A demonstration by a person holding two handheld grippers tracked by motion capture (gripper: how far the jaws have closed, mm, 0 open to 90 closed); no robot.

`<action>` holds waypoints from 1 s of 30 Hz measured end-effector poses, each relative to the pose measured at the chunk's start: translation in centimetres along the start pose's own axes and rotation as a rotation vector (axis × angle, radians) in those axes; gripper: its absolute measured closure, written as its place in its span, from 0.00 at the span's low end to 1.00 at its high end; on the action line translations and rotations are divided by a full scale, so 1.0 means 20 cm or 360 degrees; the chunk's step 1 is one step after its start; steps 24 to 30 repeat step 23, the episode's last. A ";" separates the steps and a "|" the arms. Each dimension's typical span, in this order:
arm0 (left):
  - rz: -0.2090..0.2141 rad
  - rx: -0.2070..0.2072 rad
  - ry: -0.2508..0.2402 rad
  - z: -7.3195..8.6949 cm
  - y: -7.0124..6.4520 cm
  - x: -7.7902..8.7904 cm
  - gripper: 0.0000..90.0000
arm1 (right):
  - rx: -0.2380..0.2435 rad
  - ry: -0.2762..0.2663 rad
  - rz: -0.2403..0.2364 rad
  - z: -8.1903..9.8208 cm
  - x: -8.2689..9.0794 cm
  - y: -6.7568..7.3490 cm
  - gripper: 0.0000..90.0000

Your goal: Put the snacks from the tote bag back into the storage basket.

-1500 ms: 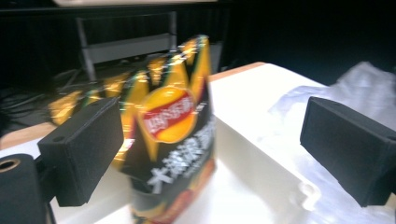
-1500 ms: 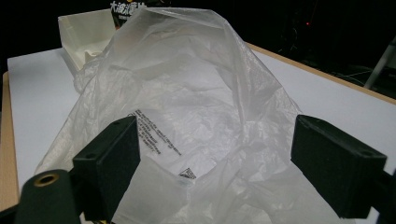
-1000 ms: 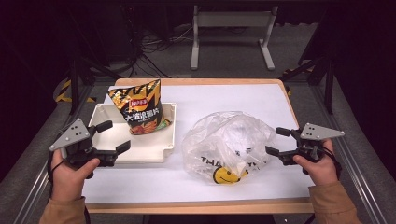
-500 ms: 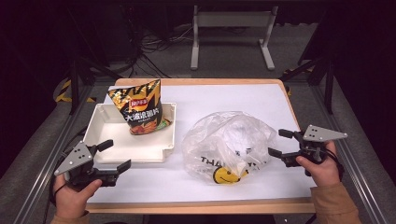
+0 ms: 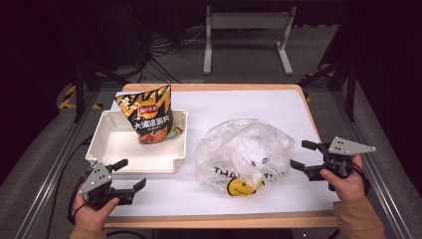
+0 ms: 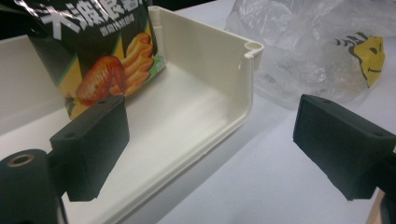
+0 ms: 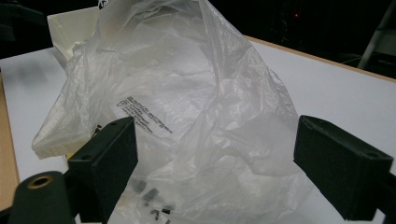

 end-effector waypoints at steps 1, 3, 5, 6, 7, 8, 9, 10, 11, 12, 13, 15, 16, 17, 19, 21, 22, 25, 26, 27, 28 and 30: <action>0.0015 0.0022 -0.0013 0.00 0.00 0.00 0.12 | -0.0001 0.0001 -0.0005 0.01 0.00 0.00 0.15; 0.0046 0.0091 -0.0031 0.01 -0.01 -0.01 0.12 | -0.0005 -0.0004 -0.0009 0.02 -0.01 -0.01 0.15; 0.0041 0.0099 -0.0036 0.02 -0.01 -0.02 0.11 | -0.0009 -0.0014 -0.0012 0.04 -0.02 -0.01 0.14; 0.0038 0.0114 -0.0044 0.02 -0.01 -0.02 0.11 | -0.0012 -0.0019 -0.0015 0.04 -0.03 -0.01 0.14; 0.0039 0.0126 -0.0046 0.03 -0.01 -0.03 0.11 | -0.0016 -0.0017 -0.0016 0.05 -0.03 -0.02 0.13; 0.0032 0.0136 -0.0040 0.04 0.00 -0.03 0.11 | -0.0016 -0.0015 -0.0012 0.05 -0.03 -0.02 0.13; 0.0028 0.0142 -0.0022 0.05 0.00 -0.04 0.11 | -0.0019 -0.0011 -0.0011 0.06 -0.04 -0.02 0.13; 0.0009 0.0145 -0.0011 0.07 0.01 -0.05 0.11 | -0.0024 -0.0014 -0.0013 0.06 -0.04 -0.02 0.13; 0.0003 0.0154 0.0004 0.08 0.01 -0.06 0.11 | -0.0023 -0.0015 -0.0011 0.06 -0.04 -0.02 0.13; -0.0010 0.0156 0.0021 0.09 0.02 -0.06 0.11 | -0.0022 -0.0016 -0.0011 0.06 -0.04 -0.02 0.13; -0.0018 0.0166 0.0034 0.10 0.02 -0.07 0.11 | -0.0023 -0.0019 -0.0012 0.06 -0.04 -0.02 0.13; -0.0033 0.0159 0.0046 0.10 0.03 -0.07 0.10 | -0.0023 -0.0012 -0.0015 0.06 -0.04 -0.02 0.13; -0.0033 0.0162 0.0056 0.10 0.02 -0.07 0.10 | -0.0025 -0.0009 -0.0015 0.06 -0.04 -0.02 0.13; -0.0038 0.0155 0.0065 0.10 0.02 -0.07 0.10 | -0.0026 -0.0008 -0.0018 0.06 -0.04 -0.02 0.13; -0.0039 0.0142 0.0073 0.10 0.01 -0.07 0.09 | -0.0029 -0.0007 -0.0021 0.06 -0.04 -0.02 0.13; -0.0037 0.0141 0.0078 0.10 0.01 -0.07 0.08 | -0.0031 -0.0010 -0.0021 0.06 -0.04 -0.02 0.13; -0.0035 0.0146 0.0069 0.09 0.01 -0.07 0.08 | -0.0032 -0.0015 -0.0021 0.06 -0.03 -0.02 0.12; -0.0038 0.0161 0.0055 0.08 0.01 -0.07 0.07 | -0.0034 -0.0026 -0.0021 0.05 -0.03 -0.02 0.11; -0.0038 0.0161 0.0055 0.08 0.01 -0.07 0.07 | -0.0034 -0.0026 -0.0021 0.05 -0.03 -0.02 0.11; -0.0038 0.0161 0.0055 0.08 0.01 -0.07 0.07 | -0.0034 -0.0026 -0.0021 0.05 -0.03 -0.02 0.11; -0.0038 0.0161 0.0055 0.08 0.01 -0.07 0.07 | -0.0034 -0.0026 -0.0021 0.05 -0.03 -0.02 0.11; -0.0038 0.0161 0.0055 0.08 0.01 -0.07 0.07 | -0.0034 -0.0026 -0.0021 0.05 -0.03 -0.02 0.11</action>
Point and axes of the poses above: each handheld gripper's, and its own axes: x roughly backward along the jaws, z roughly out of its underside, y roughly to its left, the point moved 10 cm from there along -x, roughly forward along the jaws, and after that the axes turned 13 degrees about -z, right-handed, at the moved point
